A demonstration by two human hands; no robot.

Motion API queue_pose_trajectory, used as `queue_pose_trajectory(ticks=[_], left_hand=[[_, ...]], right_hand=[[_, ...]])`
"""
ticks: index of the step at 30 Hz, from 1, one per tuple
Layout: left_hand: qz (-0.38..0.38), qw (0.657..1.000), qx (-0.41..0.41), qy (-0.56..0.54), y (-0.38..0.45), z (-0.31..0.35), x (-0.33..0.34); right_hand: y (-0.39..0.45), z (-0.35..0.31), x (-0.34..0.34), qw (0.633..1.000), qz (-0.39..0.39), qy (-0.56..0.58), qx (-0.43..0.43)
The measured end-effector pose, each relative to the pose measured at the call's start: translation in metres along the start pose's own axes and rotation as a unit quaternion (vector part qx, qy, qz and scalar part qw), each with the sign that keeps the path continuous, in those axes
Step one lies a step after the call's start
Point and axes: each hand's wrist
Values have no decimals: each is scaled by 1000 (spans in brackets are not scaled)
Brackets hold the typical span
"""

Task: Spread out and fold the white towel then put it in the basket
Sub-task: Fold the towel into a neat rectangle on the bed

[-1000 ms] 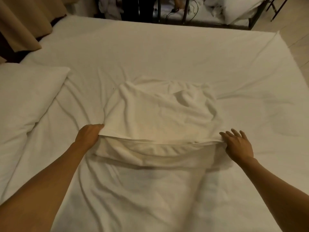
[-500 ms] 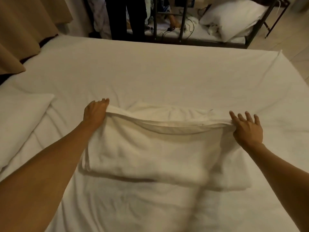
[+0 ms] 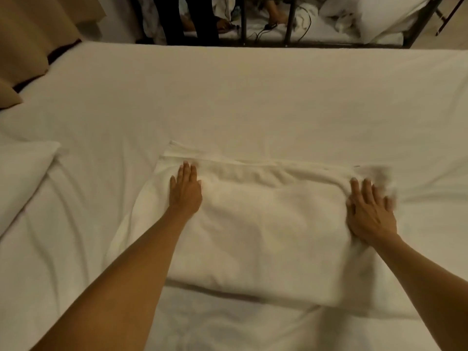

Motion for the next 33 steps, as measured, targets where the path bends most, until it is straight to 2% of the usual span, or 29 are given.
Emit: queue_pose_trajectory(ticks=[7,12,17,21,29,31,33], left_hand=[[20,999,30,-34,22,-12,24],[52,998,28,-6,23,-11,32],[26,999,16,-22,8,-7,25],[-3,997,57,-52,-34,-13,27],[-84,981,173,21,-158,-36,50],[-103,972,195,80,-171,-45,52],[-91,967,195,135,-172,-54,56]], right_hand=[[22,2,25,999,-12,37,6],[29,-1,21,999,-21,31,10],[15,-5,16,999,-32,28,20],[-29,-6,18,996,-34,75,-17],[-153,1,35,991,-63,23,-118],[-169,6,41,986,-82,-19,-142],[-175,14,44,983,-75,-55,-157]])
Point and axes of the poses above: each hand's wrist, its own y-axis towards the middle knuckle, its own x-axis out of the palm, z = x × y, and after that the axes turned 8 degrees about -z, right-handed
